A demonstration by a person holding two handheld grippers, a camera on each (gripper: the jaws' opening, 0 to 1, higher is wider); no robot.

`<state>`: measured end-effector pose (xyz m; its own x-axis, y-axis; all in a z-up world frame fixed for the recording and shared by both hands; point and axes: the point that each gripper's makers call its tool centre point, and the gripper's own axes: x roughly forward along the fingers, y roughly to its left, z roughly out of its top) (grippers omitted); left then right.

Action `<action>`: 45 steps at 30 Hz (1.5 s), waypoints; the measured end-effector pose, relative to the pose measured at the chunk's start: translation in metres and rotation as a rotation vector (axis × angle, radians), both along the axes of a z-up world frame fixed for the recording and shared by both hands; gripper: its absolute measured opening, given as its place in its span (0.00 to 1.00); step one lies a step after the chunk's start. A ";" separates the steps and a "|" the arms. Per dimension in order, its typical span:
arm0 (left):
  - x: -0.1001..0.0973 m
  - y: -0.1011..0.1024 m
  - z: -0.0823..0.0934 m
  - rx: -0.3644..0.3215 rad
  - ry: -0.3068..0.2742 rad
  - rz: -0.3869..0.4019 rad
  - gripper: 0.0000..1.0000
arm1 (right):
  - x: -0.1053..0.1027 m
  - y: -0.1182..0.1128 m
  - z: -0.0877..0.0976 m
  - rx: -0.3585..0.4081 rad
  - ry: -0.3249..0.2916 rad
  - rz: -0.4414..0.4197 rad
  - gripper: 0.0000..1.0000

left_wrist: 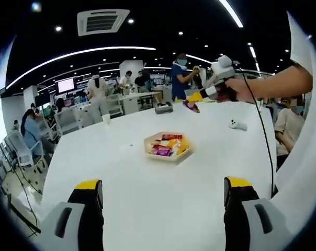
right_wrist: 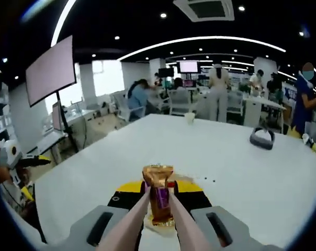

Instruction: Place the target food into the container with the food tongs after gripping and lifting it, then release it inside without dropping or visibly crushing the food.

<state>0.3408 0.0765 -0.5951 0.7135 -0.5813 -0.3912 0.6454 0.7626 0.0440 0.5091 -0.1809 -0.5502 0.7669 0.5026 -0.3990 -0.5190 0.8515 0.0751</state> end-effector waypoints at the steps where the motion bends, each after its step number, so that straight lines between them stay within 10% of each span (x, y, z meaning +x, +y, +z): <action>1: 0.000 0.001 -0.001 0.001 0.006 0.005 0.97 | 0.005 0.002 0.000 -0.007 0.002 0.010 0.20; 16: -0.001 0.017 -0.001 0.015 0.020 0.078 0.96 | 0.070 0.021 0.009 -0.059 0.000 0.087 0.21; 45: 0.002 0.033 -0.001 0.024 0.019 0.119 0.99 | 0.079 0.037 0.006 -0.067 0.006 0.110 0.26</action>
<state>0.3427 0.1096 -0.5966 0.7691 -0.4832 -0.4184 0.5513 0.8327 0.0518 0.5877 -0.1440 -0.5444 0.7060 0.5557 -0.4390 -0.6092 0.7927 0.0237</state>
